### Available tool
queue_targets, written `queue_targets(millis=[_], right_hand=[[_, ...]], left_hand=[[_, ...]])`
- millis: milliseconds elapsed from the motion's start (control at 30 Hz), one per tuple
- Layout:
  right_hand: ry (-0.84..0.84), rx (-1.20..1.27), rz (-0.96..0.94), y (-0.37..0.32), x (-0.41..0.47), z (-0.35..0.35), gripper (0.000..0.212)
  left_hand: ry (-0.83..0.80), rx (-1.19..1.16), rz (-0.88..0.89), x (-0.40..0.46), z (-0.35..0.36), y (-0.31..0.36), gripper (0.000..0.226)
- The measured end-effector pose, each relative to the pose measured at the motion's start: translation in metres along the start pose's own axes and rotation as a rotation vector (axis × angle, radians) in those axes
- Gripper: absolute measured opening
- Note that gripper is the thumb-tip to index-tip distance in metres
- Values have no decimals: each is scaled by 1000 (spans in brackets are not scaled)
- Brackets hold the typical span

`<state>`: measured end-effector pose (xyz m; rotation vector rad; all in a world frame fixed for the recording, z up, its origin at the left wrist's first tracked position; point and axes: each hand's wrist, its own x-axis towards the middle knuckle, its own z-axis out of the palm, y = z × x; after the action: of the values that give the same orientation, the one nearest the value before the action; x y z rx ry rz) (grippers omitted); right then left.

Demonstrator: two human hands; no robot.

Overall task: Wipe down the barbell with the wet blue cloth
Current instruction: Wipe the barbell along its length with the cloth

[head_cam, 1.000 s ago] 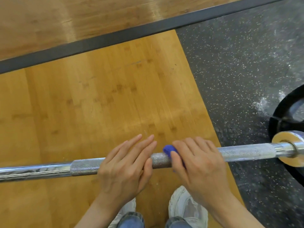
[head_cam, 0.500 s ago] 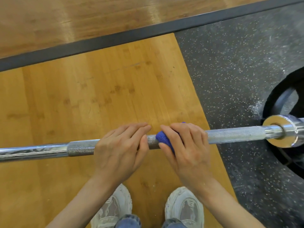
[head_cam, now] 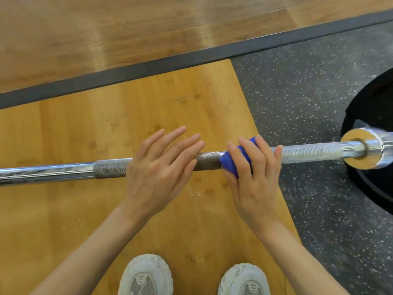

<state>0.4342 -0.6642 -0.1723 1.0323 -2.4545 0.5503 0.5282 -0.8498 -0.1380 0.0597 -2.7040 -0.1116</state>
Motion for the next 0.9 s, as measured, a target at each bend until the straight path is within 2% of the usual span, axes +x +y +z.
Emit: queue_targets(millis=[67, 100, 200, 233, 300, 367, 433, 533, 600, 700, 800, 900], right_hand=[[27, 65, 123, -22, 10, 10, 38], [31, 81, 119, -26, 14, 13, 39], [-10, 20, -71, 6, 20, 10, 43], [-21, -1, -78, 19, 20, 8, 44], [0, 25, 46, 23, 23, 9, 44], [28, 74, 141, -4, 33, 20, 42], [36, 76, 57, -21, 39, 30, 41], [17, -29, -159, 14, 42, 29, 39], [33, -38, -101, 29, 41, 28, 38], [41, 28, 6, -6, 44, 42, 41], [21, -42, -165, -13, 49, 48, 59], [19, -77, -131, 10, 53, 40, 50]], left_hand=[[-25, 36, -28, -4, 1, 1, 39], [-47, 44, -61, -6, 2, 3, 42], [-92, 70, -125, -5, 6, 6, 51], [-97, 79, -128, -1, 7, 5, 51], [-88, 88, -135, 6, 10, 3, 50], [-56, 77, -163, 12, 12, 1, 48], [-34, 59, -186, 17, 13, 0, 46], [-30, 64, -186, 23, 16, -5, 45], [-27, 65, -188, 27, 17, -7, 45], [-28, 51, -206, 31, 20, -9, 44], [-25, 38, -202, 34, 21, -12, 43], [-12, 19, -236, 39, 23, -12, 43]])
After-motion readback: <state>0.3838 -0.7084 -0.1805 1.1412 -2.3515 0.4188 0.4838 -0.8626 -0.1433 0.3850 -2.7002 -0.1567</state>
